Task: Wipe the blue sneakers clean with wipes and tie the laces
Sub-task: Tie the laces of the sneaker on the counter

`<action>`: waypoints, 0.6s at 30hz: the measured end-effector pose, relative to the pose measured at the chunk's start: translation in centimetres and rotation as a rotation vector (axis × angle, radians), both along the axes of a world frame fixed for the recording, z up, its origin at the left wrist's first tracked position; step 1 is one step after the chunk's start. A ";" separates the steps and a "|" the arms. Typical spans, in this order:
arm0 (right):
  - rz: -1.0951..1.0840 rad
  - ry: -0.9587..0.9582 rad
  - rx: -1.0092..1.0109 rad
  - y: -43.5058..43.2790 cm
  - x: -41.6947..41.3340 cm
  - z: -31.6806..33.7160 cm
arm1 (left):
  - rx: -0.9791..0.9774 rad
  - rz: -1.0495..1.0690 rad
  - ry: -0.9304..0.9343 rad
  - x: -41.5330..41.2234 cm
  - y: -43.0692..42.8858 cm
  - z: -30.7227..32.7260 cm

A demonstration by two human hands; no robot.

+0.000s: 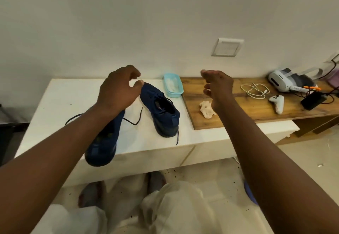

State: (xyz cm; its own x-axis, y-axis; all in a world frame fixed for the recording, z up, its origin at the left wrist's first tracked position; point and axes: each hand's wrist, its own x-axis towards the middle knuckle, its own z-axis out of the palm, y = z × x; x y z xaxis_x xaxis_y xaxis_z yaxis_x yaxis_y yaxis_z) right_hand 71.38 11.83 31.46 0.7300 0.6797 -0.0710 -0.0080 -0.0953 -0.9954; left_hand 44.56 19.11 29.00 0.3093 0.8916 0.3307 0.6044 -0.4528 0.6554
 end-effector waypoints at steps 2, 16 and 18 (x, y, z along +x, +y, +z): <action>0.181 -0.008 -0.025 0.5 -4.2 0.6 | -0.065 0.087 -0.085 -3.0 -0.5 -0.1; 0.652 -0.410 -0.621 2.9 -21.4 -9.7 | -0.750 0.378 -0.145 -13.8 -0.8 -7.5; 0.629 -0.283 -0.559 3.6 -22.0 -10.7 | -0.821 0.350 -0.314 -13.4 -0.8 -8.6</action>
State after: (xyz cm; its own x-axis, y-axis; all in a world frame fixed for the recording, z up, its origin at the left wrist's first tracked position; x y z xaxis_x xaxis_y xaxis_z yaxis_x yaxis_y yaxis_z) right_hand 49.39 15.47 20.79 0.2736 0.8808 -0.3865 0.4490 -0.4723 -0.7585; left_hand 31.12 18.30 20.35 -0.0164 0.9081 -0.4184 0.3602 0.3957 0.8448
